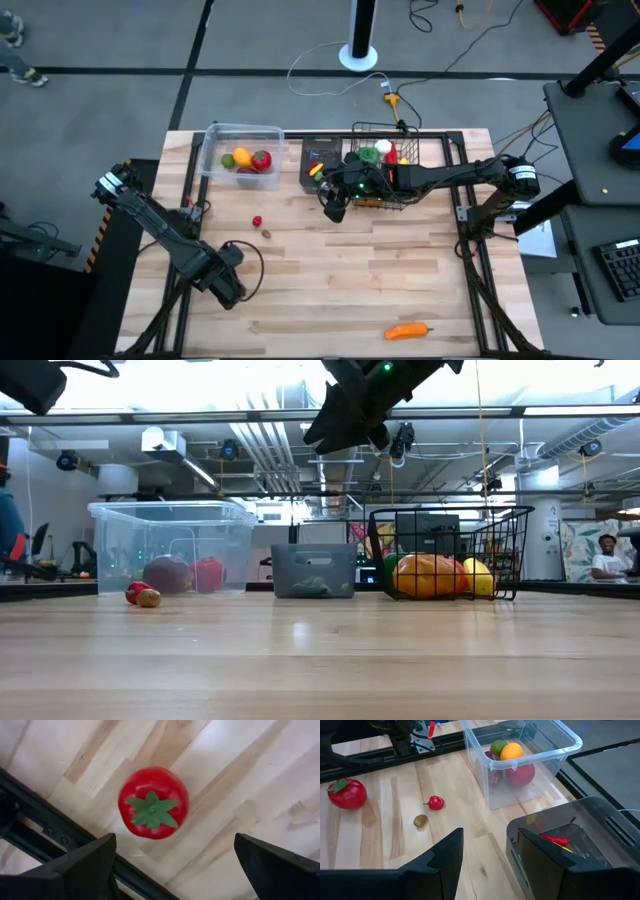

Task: Sort produce into baskets
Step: Put the red tomato into the transparent bin

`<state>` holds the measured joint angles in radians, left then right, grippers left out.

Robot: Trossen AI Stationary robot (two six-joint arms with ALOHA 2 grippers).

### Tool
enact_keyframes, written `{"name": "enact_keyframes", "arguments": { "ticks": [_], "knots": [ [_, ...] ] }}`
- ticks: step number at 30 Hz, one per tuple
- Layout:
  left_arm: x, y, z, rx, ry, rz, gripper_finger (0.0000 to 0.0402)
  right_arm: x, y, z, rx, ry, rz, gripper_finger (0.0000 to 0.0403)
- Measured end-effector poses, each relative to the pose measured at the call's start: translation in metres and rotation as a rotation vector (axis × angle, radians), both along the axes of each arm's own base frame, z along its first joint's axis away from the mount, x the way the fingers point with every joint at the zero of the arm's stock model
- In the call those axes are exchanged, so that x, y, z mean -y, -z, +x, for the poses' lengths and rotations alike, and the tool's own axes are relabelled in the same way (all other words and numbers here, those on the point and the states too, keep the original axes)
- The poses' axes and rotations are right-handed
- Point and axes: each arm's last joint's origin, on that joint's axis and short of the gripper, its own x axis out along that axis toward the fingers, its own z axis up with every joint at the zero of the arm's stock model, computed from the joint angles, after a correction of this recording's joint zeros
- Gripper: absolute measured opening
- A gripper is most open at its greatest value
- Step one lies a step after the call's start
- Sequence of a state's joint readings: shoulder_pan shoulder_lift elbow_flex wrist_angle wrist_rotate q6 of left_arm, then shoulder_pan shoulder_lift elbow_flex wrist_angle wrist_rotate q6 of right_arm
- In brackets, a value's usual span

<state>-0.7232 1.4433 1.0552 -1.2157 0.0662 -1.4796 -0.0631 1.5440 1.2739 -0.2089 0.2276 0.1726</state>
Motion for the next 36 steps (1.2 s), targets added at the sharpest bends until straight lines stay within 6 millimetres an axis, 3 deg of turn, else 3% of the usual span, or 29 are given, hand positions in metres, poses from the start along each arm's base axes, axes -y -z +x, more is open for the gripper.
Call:
{"name": "enact_keyframes", "arguments": {
  "ticks": [17, 28, 36],
  "knots": [
    [-0.011, 0.047, -0.013, -0.054, -0.028, 0.031, 0.0386, 0.0, 0.0, 0.0, -0.003, 0.001, 0.002, 0.0178],
    [-0.013, 0.07, -0.015, 0.008, -0.027, -0.005, 0.0385, 0.0, 0.001, 0.0, -0.005, 0.001, 0.002, 0.0178],
    [-0.011, 0.066, -0.012, 0.022, -0.026, -0.016, 0.0328, 0.0, 0.001, 0.0, -0.006, 0.0, 0.001, 0.0178]
  ]
}}
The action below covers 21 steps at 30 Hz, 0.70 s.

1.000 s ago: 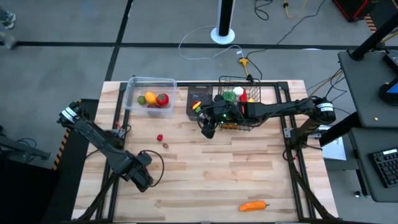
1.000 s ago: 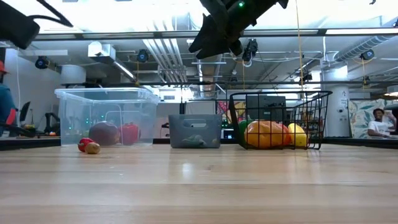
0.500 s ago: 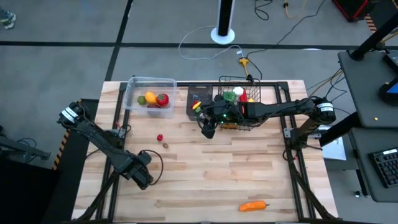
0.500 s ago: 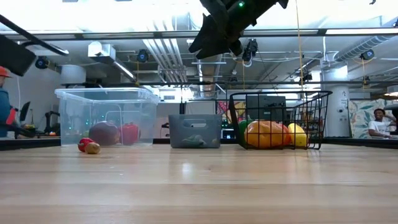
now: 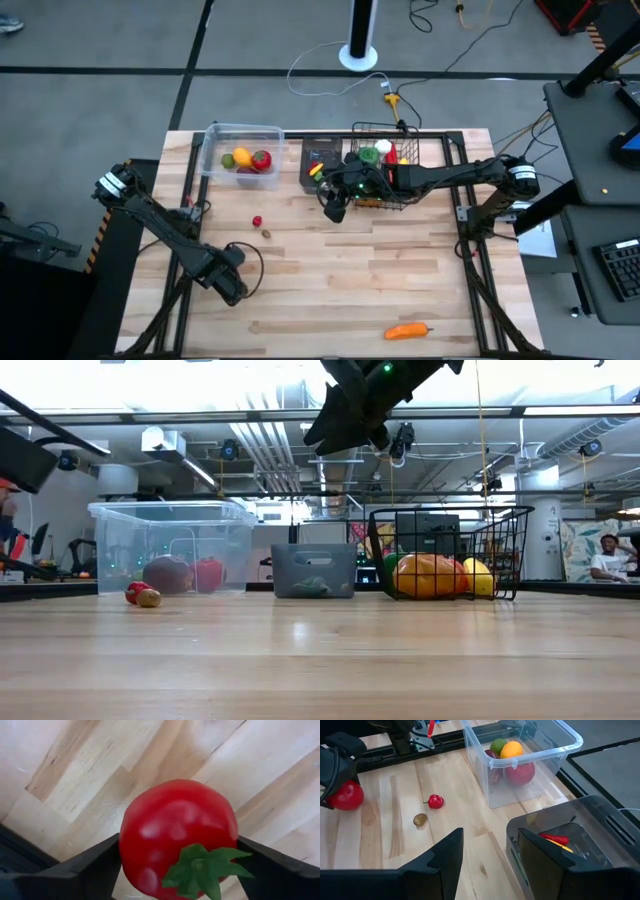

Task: Sort produce into baskets
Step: Put the red tomato into the transparent bin

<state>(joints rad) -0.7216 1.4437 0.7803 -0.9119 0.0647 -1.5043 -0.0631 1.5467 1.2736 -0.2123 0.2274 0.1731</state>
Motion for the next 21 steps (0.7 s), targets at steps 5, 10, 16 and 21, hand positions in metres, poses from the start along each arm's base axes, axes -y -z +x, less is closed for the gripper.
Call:
{"name": "enact_keyframes", "arguments": {
  "ticks": [5, 10, 16, 21],
  "knots": [
    [0.003, -0.005, 0.003, 0.013, 0.001, -0.011, 0.0294, 0.0, 0.0, 0.0, 0.0, 0.0, 0.0, 0.0178],
    [0.009, -0.018, 0.011, 0.06, 0.033, -0.038, 0.0292, -0.002, 0.0, -0.001, -0.01, -0.005, 0.0, 0.0178],
    [0.016, -0.062, 0.031, 0.238, 0.13, 0.021, 0.0293, -0.019, -0.011, -0.01, -0.024, -0.058, -0.009, 0.0178],
    [0.003, -0.107, 0.043, 0.3, 0.169, 0.176, 0.0293, -0.039, -0.022, -0.019, -0.015, -0.117, -0.011, 0.0178]
  ]
}}
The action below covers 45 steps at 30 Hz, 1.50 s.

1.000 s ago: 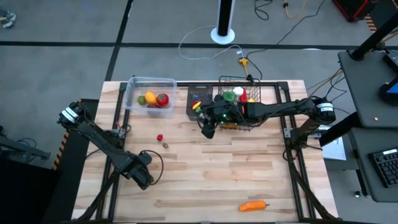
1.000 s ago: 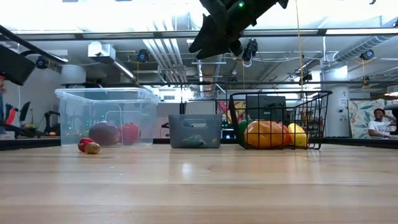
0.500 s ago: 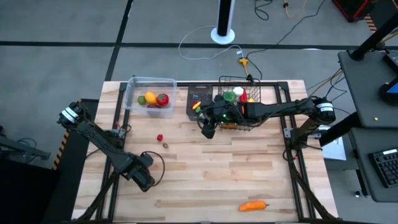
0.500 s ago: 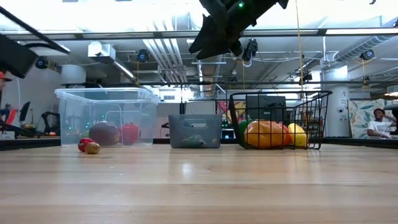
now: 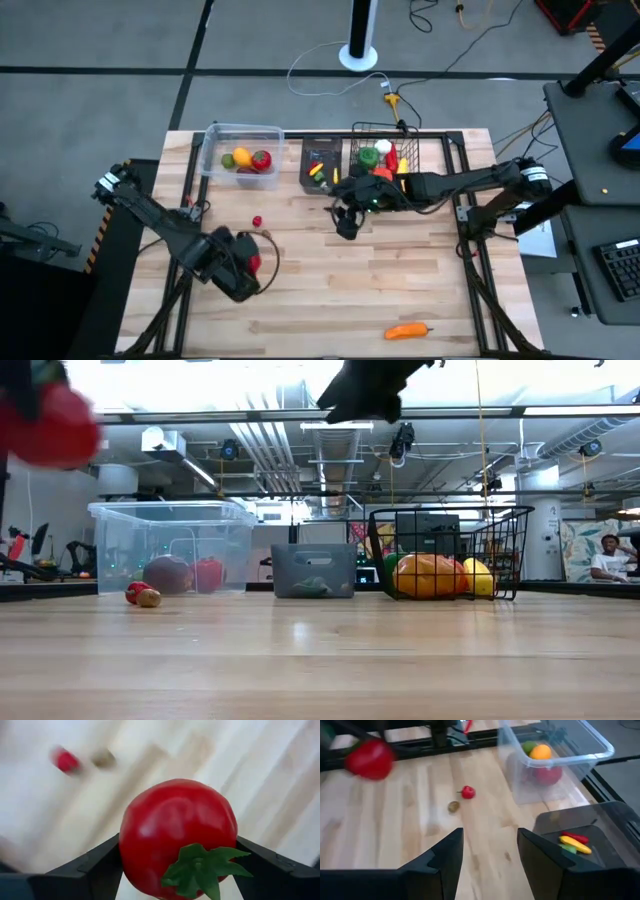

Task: Sort produce into baskets
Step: Put the red tomato into the transparent bin

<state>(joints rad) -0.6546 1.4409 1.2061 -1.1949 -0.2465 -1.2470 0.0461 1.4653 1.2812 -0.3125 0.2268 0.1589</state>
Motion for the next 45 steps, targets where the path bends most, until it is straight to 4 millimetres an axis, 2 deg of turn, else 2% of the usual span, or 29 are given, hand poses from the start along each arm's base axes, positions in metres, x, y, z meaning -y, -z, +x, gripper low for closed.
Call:
{"name": "enact_keyframes", "arguments": {
  "ticks": [7, 11, 15, 23, 28, 32, 37, 45],
  "knots": [
    [-0.04, -0.054, 0.016, 0.025, 0.016, 0.172, 0.0293, -0.027, -0.012, -0.017, -0.013, -0.07, 0.018, 0.0178],
    [-0.076, -0.073, 0.026, 0.005, 0.022, 0.243, 0.0293, -0.039, -0.012, -0.023, -0.04, -0.097, 0.027, 0.0178],
    [-0.117, -0.082, 0.034, -0.033, 0.016, 0.305, 0.0293, -0.048, -0.011, -0.028, -0.063, -0.101, 0.052, 0.0178],
    [-0.203, -0.084, 0.029, -0.158, -0.063, 0.346, 0.0293, -0.059, -0.014, -0.04, -0.085, -0.085, 0.049, 0.0178],
    [-0.258, -0.083, 0.012, -0.189, -0.141, 0.305, 0.0293, -0.063, -0.016, -0.043, -0.078, -0.073, 0.037, 0.0178],
    [-0.293, -0.081, -0.002, -0.157, -0.206, 0.264, 0.0293, -0.063, -0.016, -0.043, -0.078, -0.074, 0.037, 0.0178],
    [-0.319, -0.075, -0.015, -0.141, -0.274, 0.236, 0.0293, -0.063, -0.016, -0.043, -0.077, -0.074, 0.036, 0.0178],
    [-0.326, -0.04, -0.02, -0.198, -0.289, 0.185, 0.0293, -0.063, -0.016, -0.043, -0.078, -0.074, 0.036, 0.0178]
  ]
}}
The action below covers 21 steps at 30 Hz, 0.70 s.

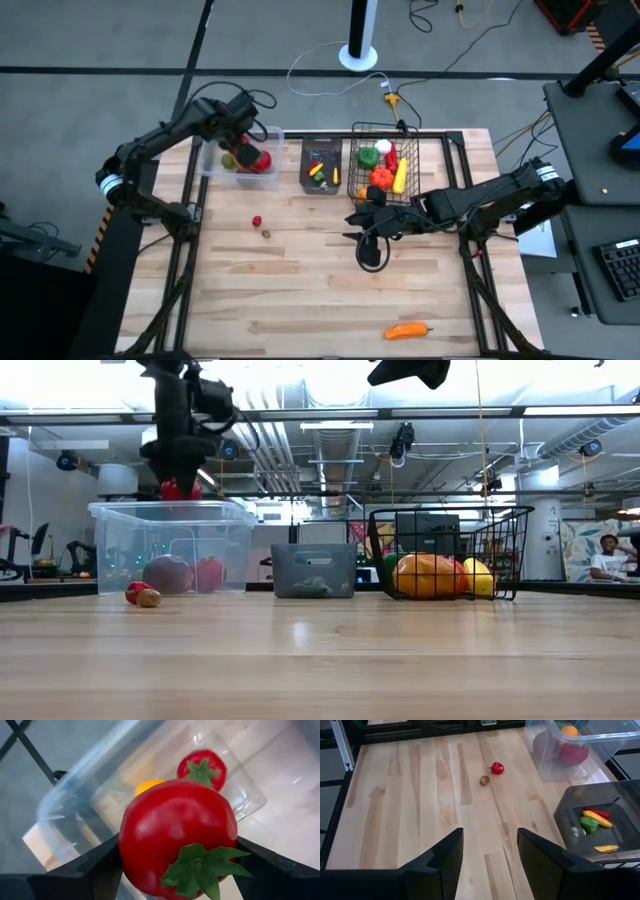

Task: Sort produce into baskets
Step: Put the red tomato into the transparent bin

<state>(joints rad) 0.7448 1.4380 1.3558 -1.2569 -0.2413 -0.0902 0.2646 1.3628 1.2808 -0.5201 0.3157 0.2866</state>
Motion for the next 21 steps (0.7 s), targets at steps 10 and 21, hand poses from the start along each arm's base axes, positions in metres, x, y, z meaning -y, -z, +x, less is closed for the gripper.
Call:
{"name": "enact_keyframes", "arguments": {
  "ticks": [10, 21],
  "knots": [
    [-0.002, 0.045, 0.0, 0.033, 0.007, -0.07, 0.0293, 0.0, 0.0, 0.0, 0.001, 0.001, 0.001, 0.0178],
    [-0.014, 0.055, -0.01, 0.027, -0.032, -0.072, 0.0293, 0.0, 0.0, 0.0, 0.001, 0.002, 0.0, 0.0178]
  ]
}}
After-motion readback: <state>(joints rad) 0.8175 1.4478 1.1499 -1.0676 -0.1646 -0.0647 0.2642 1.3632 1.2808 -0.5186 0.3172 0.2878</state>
